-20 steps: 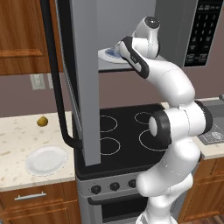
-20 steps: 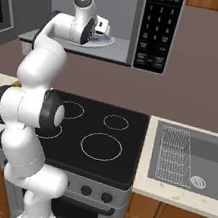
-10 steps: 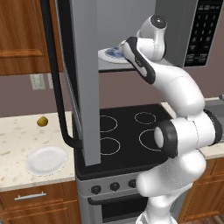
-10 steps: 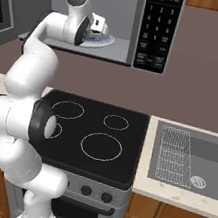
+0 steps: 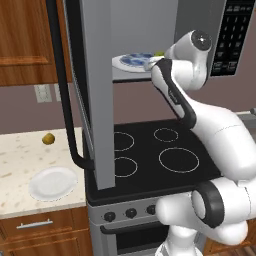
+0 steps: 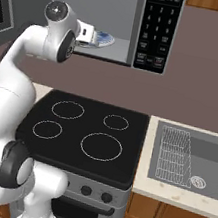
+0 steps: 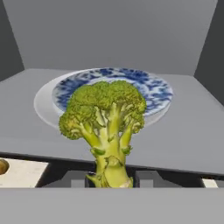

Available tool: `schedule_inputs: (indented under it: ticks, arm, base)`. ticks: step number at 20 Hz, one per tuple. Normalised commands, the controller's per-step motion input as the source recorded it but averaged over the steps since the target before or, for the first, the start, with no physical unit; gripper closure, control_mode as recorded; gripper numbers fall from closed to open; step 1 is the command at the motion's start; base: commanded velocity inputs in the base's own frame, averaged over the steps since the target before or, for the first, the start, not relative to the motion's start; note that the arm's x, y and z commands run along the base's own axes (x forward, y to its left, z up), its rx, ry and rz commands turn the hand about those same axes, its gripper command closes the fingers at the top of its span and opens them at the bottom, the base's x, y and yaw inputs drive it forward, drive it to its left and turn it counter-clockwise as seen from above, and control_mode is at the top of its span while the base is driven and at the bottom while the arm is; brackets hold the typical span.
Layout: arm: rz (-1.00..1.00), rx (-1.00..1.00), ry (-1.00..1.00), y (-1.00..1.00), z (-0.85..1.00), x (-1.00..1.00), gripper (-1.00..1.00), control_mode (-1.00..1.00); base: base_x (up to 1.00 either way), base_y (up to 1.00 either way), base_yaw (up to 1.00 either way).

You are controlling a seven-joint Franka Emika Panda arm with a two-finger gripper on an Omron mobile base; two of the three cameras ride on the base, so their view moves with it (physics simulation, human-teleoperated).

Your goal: Pick the broccoli from the microwave and place it on plate located on the counter.

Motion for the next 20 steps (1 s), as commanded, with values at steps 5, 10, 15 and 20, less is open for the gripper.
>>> schedule_inputs:
  ticks: [5,10,15,20]
  arm:
    - [0.05,0.0,0.0,-0.05,0.23,-1.0,1.0,-1.0]
    - [0.11,-0.02,0.04,0.0,0.11,-1.0,1.0,-1.0]
    - [0.42,-0.09,0.16,0.14,-0.29,-1.0,1.0,-1.0]
    - [0.71,-0.13,0.19,0.69,-0.63,-0.84,1.0,-1.0]
  base:
    - [0.0,0.0,0.0]
    - [0.0,0.0,0.0]
    - [0.0,0.0,0.0]
    - [0.0,0.0,0.0]
